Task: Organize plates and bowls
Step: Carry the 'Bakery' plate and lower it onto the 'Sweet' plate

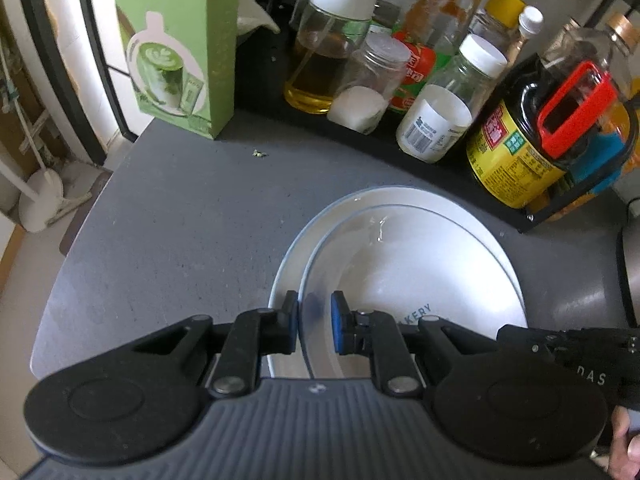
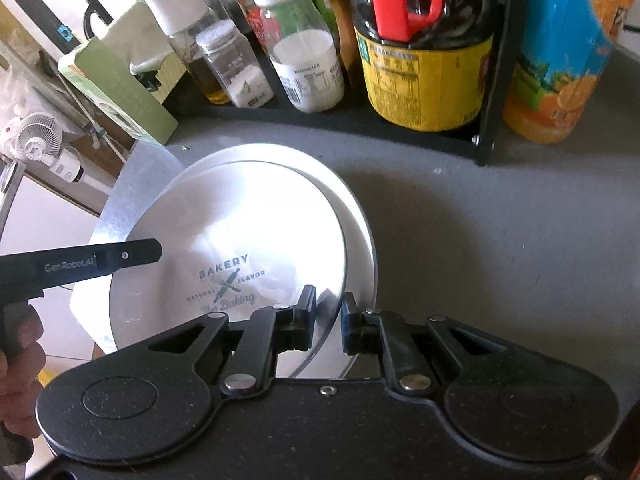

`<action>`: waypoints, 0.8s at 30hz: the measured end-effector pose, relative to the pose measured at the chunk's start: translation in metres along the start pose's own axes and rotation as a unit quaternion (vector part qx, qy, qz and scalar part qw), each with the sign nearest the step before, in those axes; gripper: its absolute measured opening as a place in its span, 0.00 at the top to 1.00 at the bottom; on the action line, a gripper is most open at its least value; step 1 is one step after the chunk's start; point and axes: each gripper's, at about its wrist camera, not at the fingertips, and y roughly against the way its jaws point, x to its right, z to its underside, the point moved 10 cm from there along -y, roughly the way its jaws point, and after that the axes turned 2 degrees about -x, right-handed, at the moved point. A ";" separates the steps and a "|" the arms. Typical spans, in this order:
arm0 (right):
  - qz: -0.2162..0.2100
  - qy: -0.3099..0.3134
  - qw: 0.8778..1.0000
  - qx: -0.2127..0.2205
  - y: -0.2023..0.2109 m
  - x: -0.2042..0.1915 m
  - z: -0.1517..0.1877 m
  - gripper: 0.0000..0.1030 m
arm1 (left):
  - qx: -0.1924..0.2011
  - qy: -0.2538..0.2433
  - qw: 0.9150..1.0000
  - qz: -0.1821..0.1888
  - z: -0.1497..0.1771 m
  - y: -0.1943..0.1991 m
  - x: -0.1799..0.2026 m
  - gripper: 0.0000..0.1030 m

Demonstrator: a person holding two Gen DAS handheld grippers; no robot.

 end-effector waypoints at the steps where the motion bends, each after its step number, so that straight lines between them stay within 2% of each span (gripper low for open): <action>1: 0.001 -0.001 1.000 0.001 0.000 0.000 0.000 0.87 | 0.001 -0.003 1.000 -0.002 -0.001 0.000 0.000 0.85; 6: 0.003 -0.010 1.000 -0.001 0.002 0.002 -0.002 0.85 | 0.004 -0.023 1.000 -0.015 0.001 -0.002 0.003 0.87; 11: -0.008 -0.033 0.999 -0.004 0.004 0.005 -0.002 0.80 | 0.011 -0.007 1.000 -0.023 0.000 -0.004 0.003 0.86; 17: -0.024 -0.038 0.999 0.005 0.019 0.007 0.004 0.77 | 0.017 -0.029 0.999 -0.038 0.001 -0.005 0.007 0.85; 22: -0.041 -0.041 0.998 0.015 0.033 0.010 0.008 0.77 | -0.001 -0.041 0.998 -0.051 0.002 -0.010 0.011 0.85; 24: -0.043 -0.040 0.998 0.019 0.037 0.013 0.009 0.76 | -0.011 -0.031 0.998 -0.052 0.002 -0.012 0.010 0.85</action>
